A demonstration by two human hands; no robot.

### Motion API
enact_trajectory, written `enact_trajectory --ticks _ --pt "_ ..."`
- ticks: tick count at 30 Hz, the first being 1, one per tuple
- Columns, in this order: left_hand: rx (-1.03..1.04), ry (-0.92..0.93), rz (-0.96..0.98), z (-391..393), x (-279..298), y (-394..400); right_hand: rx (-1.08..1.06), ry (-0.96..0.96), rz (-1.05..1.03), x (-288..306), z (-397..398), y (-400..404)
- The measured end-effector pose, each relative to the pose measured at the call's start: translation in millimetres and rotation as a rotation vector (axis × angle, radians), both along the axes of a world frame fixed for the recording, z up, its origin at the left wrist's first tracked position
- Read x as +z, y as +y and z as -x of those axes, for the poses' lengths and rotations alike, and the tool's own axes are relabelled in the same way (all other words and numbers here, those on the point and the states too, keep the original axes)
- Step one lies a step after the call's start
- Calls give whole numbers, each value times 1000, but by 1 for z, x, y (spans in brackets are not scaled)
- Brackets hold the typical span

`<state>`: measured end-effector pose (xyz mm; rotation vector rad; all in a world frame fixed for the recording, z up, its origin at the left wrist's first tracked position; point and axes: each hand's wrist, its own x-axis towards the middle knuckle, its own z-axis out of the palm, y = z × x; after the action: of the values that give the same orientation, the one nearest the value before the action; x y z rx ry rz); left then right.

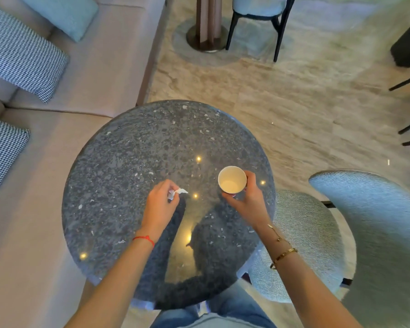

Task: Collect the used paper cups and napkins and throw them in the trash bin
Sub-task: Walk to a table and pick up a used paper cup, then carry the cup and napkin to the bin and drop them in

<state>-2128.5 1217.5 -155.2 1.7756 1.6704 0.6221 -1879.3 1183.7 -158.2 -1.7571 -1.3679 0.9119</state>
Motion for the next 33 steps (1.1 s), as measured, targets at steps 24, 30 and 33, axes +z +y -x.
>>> enact_trajectory --ticks 24,30,33 --pt "-669 -59 -161 -30 69 -264 -712 -31 -68 59 29 -415" --pt "-861 -64 -176 -113 78 -308 -941 -35 -95 65 -12 -486" --pt "-958 -90 -211 -166 81 -335 -1011 -36 -98 66 -47 -522"
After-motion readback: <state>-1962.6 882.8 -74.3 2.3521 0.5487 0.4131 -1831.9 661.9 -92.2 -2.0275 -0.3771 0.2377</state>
